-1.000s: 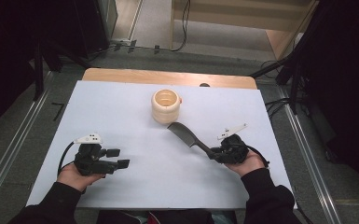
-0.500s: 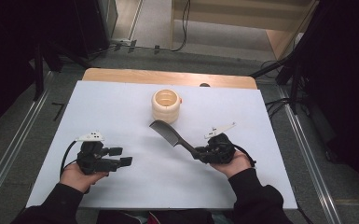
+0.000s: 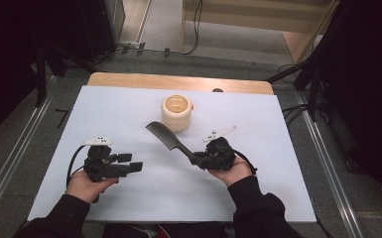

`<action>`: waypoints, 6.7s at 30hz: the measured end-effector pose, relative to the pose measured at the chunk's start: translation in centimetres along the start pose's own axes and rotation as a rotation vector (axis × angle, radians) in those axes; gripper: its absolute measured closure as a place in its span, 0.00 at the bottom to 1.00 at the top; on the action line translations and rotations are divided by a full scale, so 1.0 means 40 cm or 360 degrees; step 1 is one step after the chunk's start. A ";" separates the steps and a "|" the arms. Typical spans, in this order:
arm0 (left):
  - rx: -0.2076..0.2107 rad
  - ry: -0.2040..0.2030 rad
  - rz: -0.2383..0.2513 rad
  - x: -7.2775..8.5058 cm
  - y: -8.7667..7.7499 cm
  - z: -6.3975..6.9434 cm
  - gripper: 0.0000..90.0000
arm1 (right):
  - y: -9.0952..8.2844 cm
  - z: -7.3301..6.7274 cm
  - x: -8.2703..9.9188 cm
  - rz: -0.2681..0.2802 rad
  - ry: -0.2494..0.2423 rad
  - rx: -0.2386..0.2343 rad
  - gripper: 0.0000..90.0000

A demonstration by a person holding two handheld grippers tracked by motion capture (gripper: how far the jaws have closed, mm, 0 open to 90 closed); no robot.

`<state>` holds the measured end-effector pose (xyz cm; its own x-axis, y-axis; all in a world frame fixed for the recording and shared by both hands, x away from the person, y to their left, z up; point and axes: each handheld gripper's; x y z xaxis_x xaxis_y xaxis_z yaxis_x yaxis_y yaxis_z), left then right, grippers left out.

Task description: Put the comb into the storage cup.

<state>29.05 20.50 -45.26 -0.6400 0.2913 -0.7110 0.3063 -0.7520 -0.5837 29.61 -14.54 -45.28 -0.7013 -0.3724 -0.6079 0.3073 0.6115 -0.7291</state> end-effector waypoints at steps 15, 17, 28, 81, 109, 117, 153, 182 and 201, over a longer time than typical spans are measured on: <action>-0.0052 -0.0099 0.0058 -0.007 -0.002 -0.019 0.33 | 0.108 -0.071 -0.068 0.0027 -0.0005 -0.0003 0.78; -0.0063 -0.0111 0.0077 -0.008 -0.002 -0.023 0.30 | 0.119 -0.077 -0.075 0.0033 0.0005 0.0004 0.78; -0.0143 -0.0255 0.0181 -0.033 0.001 -0.048 0.30 | 0.154 -0.102 -0.114 0.0121 0.0032 0.0046 0.78; -0.0258 -0.0579 0.0432 -0.102 0.093 -0.076 0.61 | 0.238 -0.175 -0.164 0.0422 0.0253 0.0007 0.78; -0.0072 -0.0648 0.0443 -0.105 0.078 -0.087 0.80 | 0.213 -0.166 -0.160 0.0391 0.0190 -0.0084 0.67; -0.0082 -0.0630 0.0395 -0.105 0.078 -0.093 0.80 | 0.185 -0.147 -0.152 0.0305 0.0124 -0.0171 0.55; -0.0081 -0.0472 0.0184 -0.108 0.083 -0.102 0.80 | 0.098 -0.058 -0.042 0.0133 -0.0159 -0.0276 0.29; -0.0038 -0.0380 0.0190 -0.116 0.060 -0.104 0.80 | -0.038 0.041 0.092 0.0075 -0.0115 -0.0151 0.25; 0.0002 -0.0375 0.0231 -0.144 0.055 -0.101 0.80 | -0.108 0.104 0.185 0.0083 -0.0005 -0.0032 0.25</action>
<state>36.27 19.55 -44.04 -0.7358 0.0350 -0.6763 0.4059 -0.7766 -0.4818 25.75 -22.85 -47.93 -0.6826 -0.3421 -0.6458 0.3301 0.6441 -0.6901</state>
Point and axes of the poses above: each handheld gripper's, and its own axes: y roughly forward along the jaws, x roughly out of its underside, z roughly to its right, and after that the axes turned 5 degrees about y, right-handed
